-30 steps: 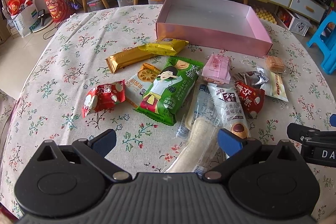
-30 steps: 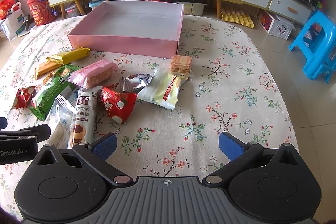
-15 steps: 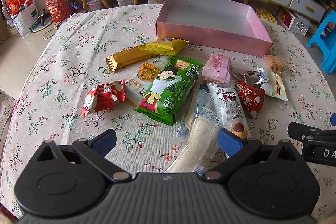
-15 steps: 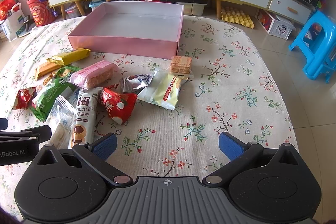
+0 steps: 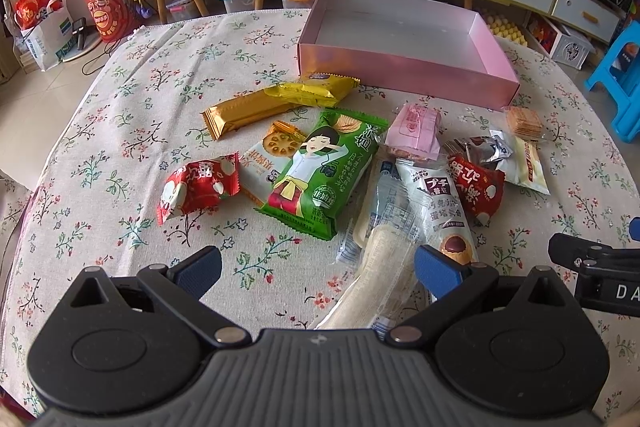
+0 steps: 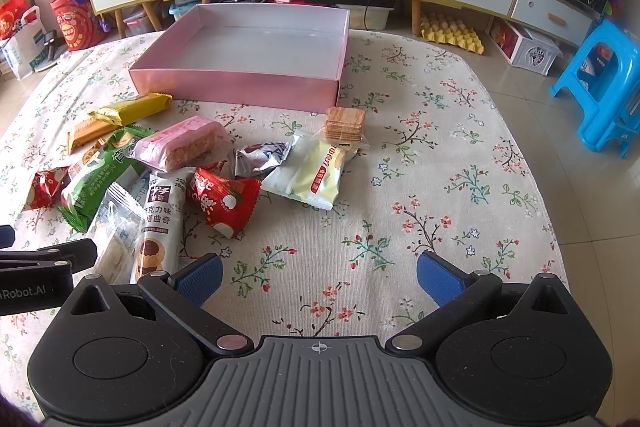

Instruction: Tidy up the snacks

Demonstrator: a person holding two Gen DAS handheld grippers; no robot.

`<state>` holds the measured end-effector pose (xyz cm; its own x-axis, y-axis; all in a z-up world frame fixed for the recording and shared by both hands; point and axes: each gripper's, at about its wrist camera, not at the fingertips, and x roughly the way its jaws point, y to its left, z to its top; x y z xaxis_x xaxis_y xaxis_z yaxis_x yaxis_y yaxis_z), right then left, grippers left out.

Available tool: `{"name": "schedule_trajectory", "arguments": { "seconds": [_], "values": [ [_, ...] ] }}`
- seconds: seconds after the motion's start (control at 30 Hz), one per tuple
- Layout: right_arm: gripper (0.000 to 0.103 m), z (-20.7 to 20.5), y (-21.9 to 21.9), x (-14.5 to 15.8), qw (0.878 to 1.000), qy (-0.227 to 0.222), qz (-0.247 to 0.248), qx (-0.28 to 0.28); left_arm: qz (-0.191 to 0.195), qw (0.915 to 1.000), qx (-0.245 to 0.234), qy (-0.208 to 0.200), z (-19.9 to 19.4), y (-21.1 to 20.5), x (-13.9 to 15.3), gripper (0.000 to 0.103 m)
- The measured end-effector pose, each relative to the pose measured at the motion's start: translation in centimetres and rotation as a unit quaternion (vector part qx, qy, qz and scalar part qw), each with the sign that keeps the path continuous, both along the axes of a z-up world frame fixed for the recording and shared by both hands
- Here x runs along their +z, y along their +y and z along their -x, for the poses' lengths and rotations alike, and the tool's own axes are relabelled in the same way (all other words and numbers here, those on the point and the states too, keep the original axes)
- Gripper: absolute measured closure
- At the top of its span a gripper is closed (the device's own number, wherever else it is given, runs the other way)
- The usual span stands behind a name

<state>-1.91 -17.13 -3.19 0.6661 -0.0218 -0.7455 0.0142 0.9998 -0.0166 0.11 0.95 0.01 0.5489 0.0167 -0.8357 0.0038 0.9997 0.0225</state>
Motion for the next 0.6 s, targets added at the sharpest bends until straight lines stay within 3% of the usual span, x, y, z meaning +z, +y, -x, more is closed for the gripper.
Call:
{"name": "schedule_trajectory", "arguments": {
  "seconds": [0.4, 0.6],
  "values": [
    [0.0, -0.1, -0.1, 0.1, 1.0, -0.001, 0.003, -0.005, 0.0, 1.0, -0.003, -0.002, -0.1, 0.0, 0.1, 0.0],
    [0.0, -1.4, -1.5, 1.0, 0.998, 0.022, -0.048, -0.02, -0.006, 0.9996, -0.016, -0.024, -0.9, 0.6, 0.9, 0.0]
  ]
}}
